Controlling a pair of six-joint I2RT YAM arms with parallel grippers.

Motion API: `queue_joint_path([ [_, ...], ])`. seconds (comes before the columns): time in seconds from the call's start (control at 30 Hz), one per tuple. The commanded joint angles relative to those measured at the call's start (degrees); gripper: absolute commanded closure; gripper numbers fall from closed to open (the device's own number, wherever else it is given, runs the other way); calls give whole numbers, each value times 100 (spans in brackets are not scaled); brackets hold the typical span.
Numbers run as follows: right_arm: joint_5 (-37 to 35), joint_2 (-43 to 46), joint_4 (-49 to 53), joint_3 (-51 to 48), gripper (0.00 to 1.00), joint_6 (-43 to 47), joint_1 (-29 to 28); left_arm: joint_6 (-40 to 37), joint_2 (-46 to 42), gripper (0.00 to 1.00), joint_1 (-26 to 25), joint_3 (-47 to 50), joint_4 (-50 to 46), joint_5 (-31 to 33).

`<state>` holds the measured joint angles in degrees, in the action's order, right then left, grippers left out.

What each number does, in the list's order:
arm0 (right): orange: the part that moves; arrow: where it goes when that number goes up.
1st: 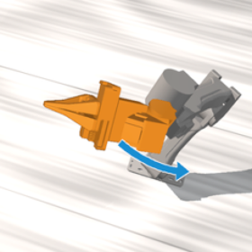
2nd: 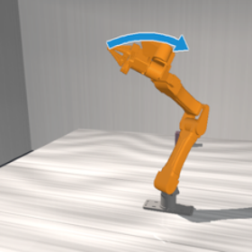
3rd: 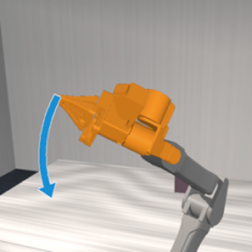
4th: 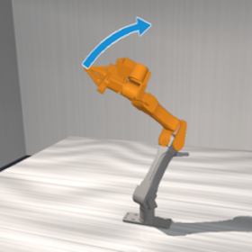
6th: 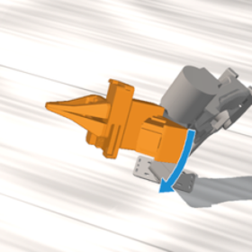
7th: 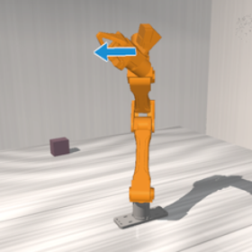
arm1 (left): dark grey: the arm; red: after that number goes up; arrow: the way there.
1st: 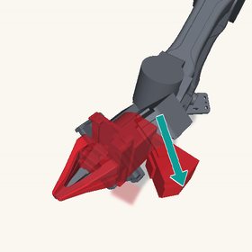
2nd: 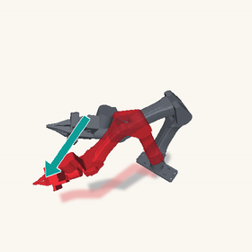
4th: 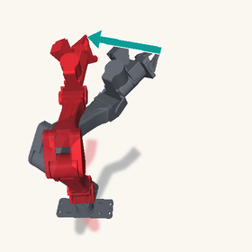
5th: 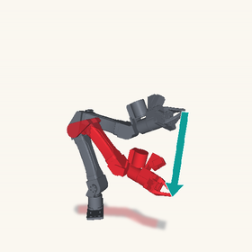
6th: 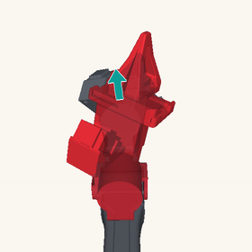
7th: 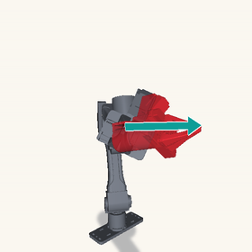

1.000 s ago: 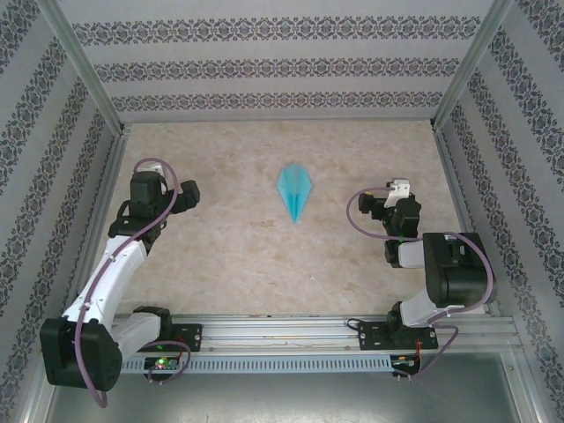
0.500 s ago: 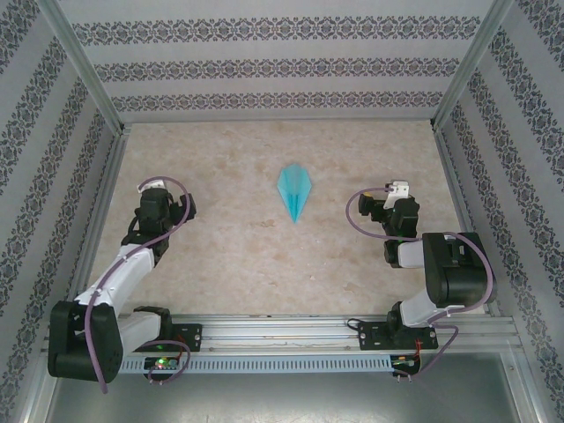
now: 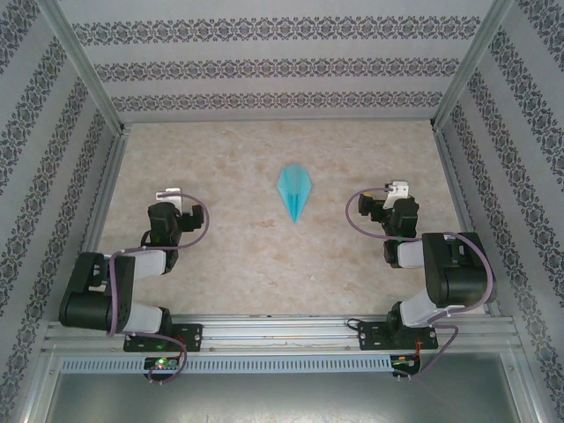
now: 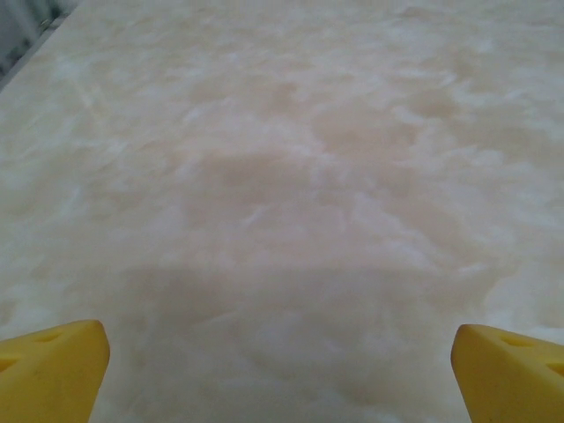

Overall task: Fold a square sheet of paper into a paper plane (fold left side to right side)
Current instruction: Reset both arms

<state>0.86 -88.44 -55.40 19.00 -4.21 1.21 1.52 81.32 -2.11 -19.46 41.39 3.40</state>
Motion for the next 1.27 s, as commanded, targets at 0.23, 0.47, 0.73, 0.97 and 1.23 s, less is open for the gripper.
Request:
queue_joint_path([
  [0.23, -91, 90, 20, 200, 2, 104, -76, -380, 920, 0, 139, 259, 2159, -814],
  [0.47, -105, 91, 43, 209, 2, 113, -86, -88, 986, 0, 422, -285, 1245, -990],
  [0.73, -113, 91, 46, 209, 2, 113, -86, -94, 982, 0, 422, -268, 1283, -955],
  [0.97, -126, 82, 55, 222, 2, 121, -95, -99, 983, 0, 422, -268, 1293, -956],
  [1.23, -165, 86, 90, 240, 2, 148, -121, -99, 982, 0, 423, -268, 1293, -955],
])
